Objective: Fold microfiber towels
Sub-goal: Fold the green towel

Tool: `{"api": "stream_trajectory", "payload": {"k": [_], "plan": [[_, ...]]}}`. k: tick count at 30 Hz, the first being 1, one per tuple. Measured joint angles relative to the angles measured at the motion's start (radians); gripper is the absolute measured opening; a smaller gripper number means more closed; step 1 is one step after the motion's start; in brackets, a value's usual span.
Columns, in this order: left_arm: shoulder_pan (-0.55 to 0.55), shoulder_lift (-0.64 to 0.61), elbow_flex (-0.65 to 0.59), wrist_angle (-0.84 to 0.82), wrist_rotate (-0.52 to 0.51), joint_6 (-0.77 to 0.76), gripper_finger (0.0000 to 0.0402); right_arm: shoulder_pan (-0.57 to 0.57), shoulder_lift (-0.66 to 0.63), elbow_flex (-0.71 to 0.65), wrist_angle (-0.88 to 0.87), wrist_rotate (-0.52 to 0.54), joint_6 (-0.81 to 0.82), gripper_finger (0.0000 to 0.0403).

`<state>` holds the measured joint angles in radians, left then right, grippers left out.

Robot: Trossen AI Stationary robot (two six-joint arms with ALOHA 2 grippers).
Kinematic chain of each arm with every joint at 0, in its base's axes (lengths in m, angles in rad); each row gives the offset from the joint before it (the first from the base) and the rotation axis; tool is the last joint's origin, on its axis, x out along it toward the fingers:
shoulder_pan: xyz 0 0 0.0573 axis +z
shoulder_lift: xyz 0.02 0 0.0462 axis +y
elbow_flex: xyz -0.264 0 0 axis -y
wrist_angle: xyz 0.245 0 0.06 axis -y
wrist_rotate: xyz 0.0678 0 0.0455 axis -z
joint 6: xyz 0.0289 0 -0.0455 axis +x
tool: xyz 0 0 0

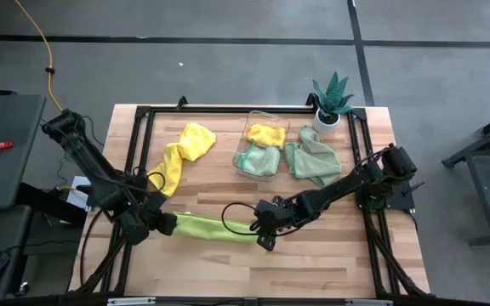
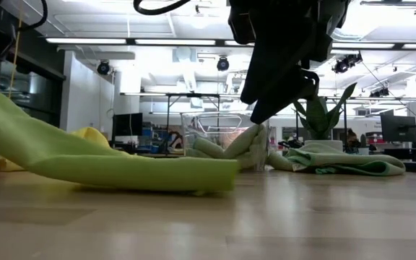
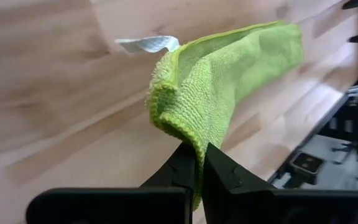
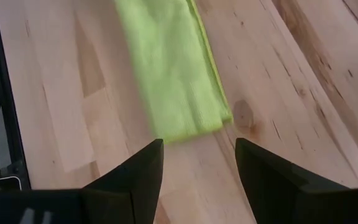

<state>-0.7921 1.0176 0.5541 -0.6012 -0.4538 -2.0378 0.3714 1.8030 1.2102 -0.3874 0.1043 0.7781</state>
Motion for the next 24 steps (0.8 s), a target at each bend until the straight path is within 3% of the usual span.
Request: {"api": "stream_trajectory", "payload": {"k": [5, 9, 24], "plan": [[0.003, -0.044, 0.097, -0.227, 0.01, 0.019, 0.0, 0.0, 0.0, 0.0, 0.004, 0.0, 0.003, 0.0193], [0.043, -0.05, 0.154, -0.298, 0.052, 0.079, 0.0, -0.002, 0.0, 0.0, 0.004, 0.011, -0.001, 0.0193], [0.336, 0.053, 0.161, 0.061, 0.064, 0.477, 0.0, -0.002, 0.0, 0.0, 0.149, 0.109, -0.044, 0.0193]]}}
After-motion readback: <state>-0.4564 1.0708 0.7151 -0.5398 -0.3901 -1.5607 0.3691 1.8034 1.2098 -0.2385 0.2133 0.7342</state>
